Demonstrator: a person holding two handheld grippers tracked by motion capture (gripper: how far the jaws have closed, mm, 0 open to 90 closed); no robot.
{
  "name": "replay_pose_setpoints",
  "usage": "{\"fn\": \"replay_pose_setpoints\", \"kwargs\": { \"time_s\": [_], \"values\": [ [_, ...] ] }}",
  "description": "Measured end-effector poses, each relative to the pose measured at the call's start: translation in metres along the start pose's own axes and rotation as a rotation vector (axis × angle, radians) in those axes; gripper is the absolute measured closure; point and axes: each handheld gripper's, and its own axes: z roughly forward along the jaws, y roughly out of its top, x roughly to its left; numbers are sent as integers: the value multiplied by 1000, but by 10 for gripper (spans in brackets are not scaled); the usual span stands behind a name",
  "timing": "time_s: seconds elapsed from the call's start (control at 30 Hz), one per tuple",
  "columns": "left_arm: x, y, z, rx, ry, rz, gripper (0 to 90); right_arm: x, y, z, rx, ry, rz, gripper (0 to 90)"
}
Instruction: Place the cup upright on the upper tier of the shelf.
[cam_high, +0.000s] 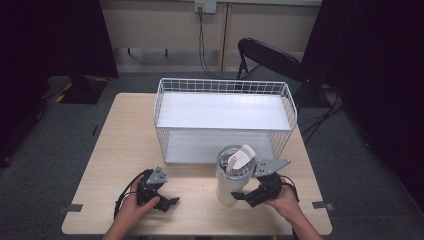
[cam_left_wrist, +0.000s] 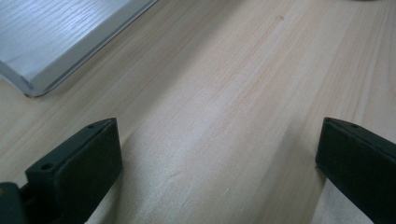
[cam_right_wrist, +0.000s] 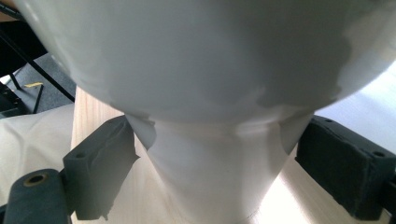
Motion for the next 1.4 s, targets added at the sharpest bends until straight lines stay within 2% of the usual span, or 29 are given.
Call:
{"fn": "replay_pose_setpoints", "kwargs": {
  "time_s": [0.47, 1.0, 1.4],
  "values": [
    [0, 0, 0, 0, 0, 0, 0, 1, -4, 5, -42, 2, 24, 98],
    [0, 0, 0, 0, 1, 2, 0, 0, -9, 11, -93, 3, 28, 89],
    [0, 0, 0, 1, 1, 3, 0, -3, -15, 15, -142, 28, 40, 78]
  ]
}}
